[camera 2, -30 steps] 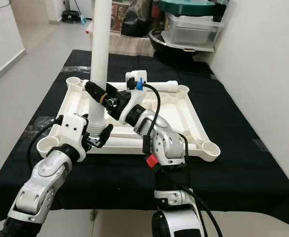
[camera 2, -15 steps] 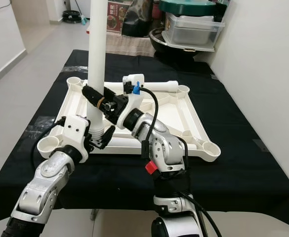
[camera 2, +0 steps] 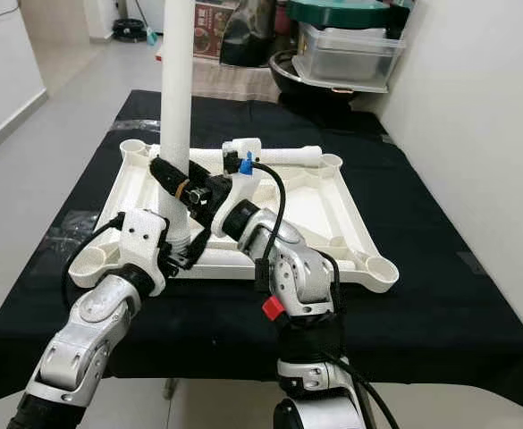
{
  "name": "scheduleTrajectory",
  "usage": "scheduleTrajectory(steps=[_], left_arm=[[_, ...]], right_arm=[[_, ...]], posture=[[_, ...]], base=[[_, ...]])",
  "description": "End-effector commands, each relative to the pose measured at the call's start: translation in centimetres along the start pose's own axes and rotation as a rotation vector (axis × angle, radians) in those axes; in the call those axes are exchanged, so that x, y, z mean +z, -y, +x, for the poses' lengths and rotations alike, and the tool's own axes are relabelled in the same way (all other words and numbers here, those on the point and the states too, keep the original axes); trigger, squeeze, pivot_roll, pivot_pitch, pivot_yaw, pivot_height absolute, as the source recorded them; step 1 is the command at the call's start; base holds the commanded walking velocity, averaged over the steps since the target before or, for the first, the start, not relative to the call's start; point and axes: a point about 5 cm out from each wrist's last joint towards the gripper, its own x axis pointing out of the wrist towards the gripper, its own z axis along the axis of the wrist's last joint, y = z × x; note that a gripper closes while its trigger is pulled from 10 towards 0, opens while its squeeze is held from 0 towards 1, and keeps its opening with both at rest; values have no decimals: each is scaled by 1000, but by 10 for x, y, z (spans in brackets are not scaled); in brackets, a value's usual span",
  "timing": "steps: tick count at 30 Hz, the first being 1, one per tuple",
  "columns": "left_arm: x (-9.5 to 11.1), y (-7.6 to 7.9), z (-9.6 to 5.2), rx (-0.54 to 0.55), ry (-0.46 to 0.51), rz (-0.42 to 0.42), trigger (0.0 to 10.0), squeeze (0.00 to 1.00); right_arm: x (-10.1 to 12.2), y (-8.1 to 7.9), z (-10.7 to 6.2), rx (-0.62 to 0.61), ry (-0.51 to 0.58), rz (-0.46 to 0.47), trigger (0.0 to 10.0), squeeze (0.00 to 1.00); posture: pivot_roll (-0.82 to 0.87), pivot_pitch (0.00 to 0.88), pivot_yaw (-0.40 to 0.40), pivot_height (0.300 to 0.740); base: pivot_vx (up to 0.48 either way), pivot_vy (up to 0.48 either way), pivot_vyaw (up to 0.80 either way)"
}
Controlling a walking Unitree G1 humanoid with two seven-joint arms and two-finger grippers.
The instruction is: Building children table
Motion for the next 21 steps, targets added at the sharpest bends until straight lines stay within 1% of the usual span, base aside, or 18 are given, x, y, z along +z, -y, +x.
scheduleTrajectory(steps=[1,7,11,12,14,15,16,18,20,21], left_arm=[[-2,2,2,-8,-6,17,0,0],[-6,-1,1,15,-21,37,0,0],[-9,-3,-2,12,-38,59,0,0],[-9,-5,-3,12,-42,78,10000,0],[-10,-8,-5,6,-43,128,10000,0],[-10,-11,-6,9,-46,137,10000,0],[-11,-13,-7,7,-49,158,10000,0],[-12,-15,-9,3,-52,170,10000,0],[-13,-17,-11,-5,-68,167,10000,0],[-12,-18,-12,-19,-66,182,10000,0]], right_arm=[[3,-3,0,13,19,-18,0,0],[-1,-1,-3,-7,21,-5,0,0],[-3,2,-5,-46,20,-8,0,0],[-3,3,-5,-55,20,-8,10000,0],[-2,6,-5,-79,20,-10,10000,0],[-2,7,-5,-78,21,-4,10000,341],[-2,7,-6,-75,25,2,10000,1000],[-1,8,-6,-79,27,11,10000,1000],[-1,10,-7,-81,24,27,10000,1000],[0,11,-7,-81,23,36,10000,0]], posture=[[44,0,-83,740],[41,0,-80,740],[45,0,-79,740],[45,0,-80,740],[45,0,-79,740],[48,0,-80,740],[48,0,-80,740],[49,0,-81,740],[48,0,-80,740],[49,0,-81,740]], base=[[0,0,0],[0,0,0],[0,0,0],[0,0,0],[0,0,0],[0,0,0],[0,0,0],[0,0,0],[0,0,0],[0,0,0]])
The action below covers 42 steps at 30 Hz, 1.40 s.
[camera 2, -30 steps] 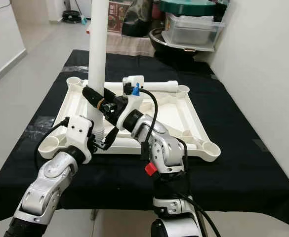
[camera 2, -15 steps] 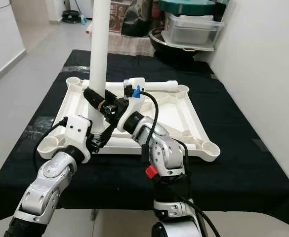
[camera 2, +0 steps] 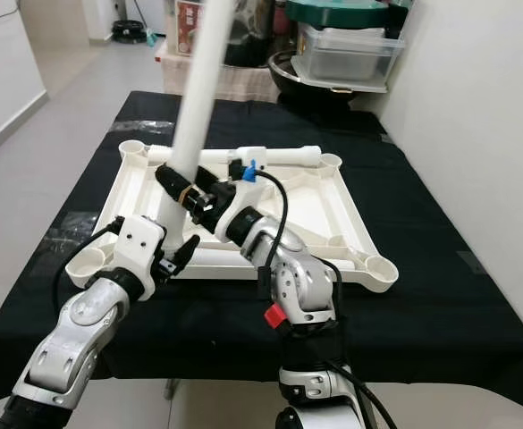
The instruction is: Building children table
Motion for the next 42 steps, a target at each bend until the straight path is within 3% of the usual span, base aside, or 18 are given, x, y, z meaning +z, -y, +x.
scheduleTrajectory(steps=[1,5,22,34,42], left_arm=[[3,-1,-1,-26,12,36,10000,0],[0,-1,-2,-46,9,101,10000,0],[-5,14,-4,-135,15,185,10000,0],[-6,20,-5,-146,15,142,10000,0],[-9,24,-6,-170,10,160,10000,0]], right_arm=[[2,2,1,-1,-1,26,10000,0],[4,3,2,-1,3,36,10000,0],[3,-3,7,31,-18,108,10000,0],[7,3,7,-2,-4,111,10000,0],[11,7,5,-15,4,128,10000,0]], posture=[[49,0,-81,740],[49,0,-80,740],[45,0,-74,740],[46,0,-72,740],[42,0,-68,740]], base=[[0,0,0],[0,0,0],[0,0,0],[0,0,0],[0,0,0]])
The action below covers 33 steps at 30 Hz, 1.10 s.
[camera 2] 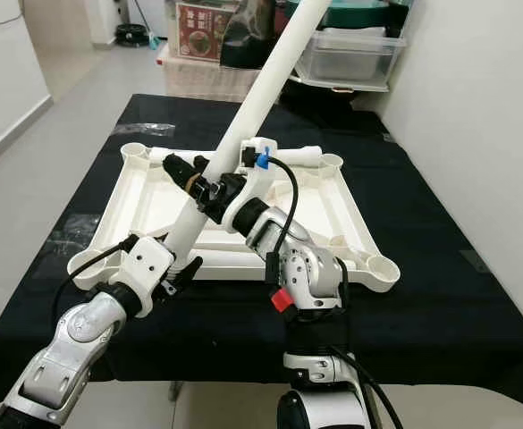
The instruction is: Building children table
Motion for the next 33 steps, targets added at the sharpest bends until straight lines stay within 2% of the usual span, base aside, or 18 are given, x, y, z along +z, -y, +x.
scheduleTrajectory(steps=[1,2,3,11,17,21,27,28,31,32,33], left_arm=[[1,10,0,-49,15,10,10000,0],[0,11,1,-55,16,20,10000,0],[0,11,1,-52,14,14,10000,0],[-2,6,1,-36,8,-2,10000,0],[-3,4,1,-38,9,42,10000,0],[-6,4,1,-27,-12,-1,10000,0],[-5,3,1,-22,-7,13,10000,0],[-5,3,2,-22,-5,18,10000,0],[-5,3,2,-21,0,28,10000,0],[-4,3,2,-21,3,33,10000,0],[-4,3,3,-22,7,38,10000,0]], right_arm=[[3,-1,1,8,7,12,10000,0],[2,-1,1,11,6,14,8549,0],[1,-2,0,17,6,16,0,0],[-3,-7,0,48,-7,18,0,0],[-6,-8,1,46,-12,17,0,0],[-8,-9,1,49,-14,15,0,0],[-8,-9,1,52,-15,14,0,0],[-9,-10,1,59,-19,11,10000,0],[-9,-12,1,72,-22,15,10000,0],[-10,-13,1,78,-24,12,10000,188],[-12,-14,1,90,-27,11,10000,1000]], posture=[[42,0,-68,740],[42,0,-68,740],[44,0,-67,740],[45,0,-69,740],[44,0,-69,740],[43,0,-65,740],[43,0,-66,740],[44,0,-68,740],[44,0,-67,740],[44,0,-68,740],[45,0,-69,740]], base=[[0,0,0],[0,0,0],[0,0,0],[0,0,0],[0,0,0],[0,0,0],[0,0,0],[0,0,0],[0,0,0],[0,0,0],[0,0,0]])
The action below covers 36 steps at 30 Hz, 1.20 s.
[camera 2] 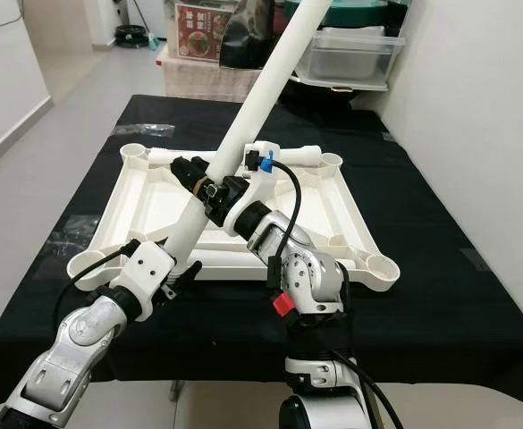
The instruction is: Building children table
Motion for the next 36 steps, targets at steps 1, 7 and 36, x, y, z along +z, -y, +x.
scheduleTrajectory(steps=[1,7,36], left_arm=[[4,5,3,-31,26,27,10000,0],[5,6,2,-36,31,36,10000,0],[3,19,3,-73,22,6,10000,0]], right_arm=[[-6,-9,2,50,-25,-1,10000,1000],[-8,-9,3,43,-30,-4,10000,0],[-12,-8,3,24,-28,-22,0,0]], posture=[[44,0,-67,740],[44,0,-67,740],[41,0,-74,740]], base=[[0,0,0],[0,0,0],[0,0,0]])
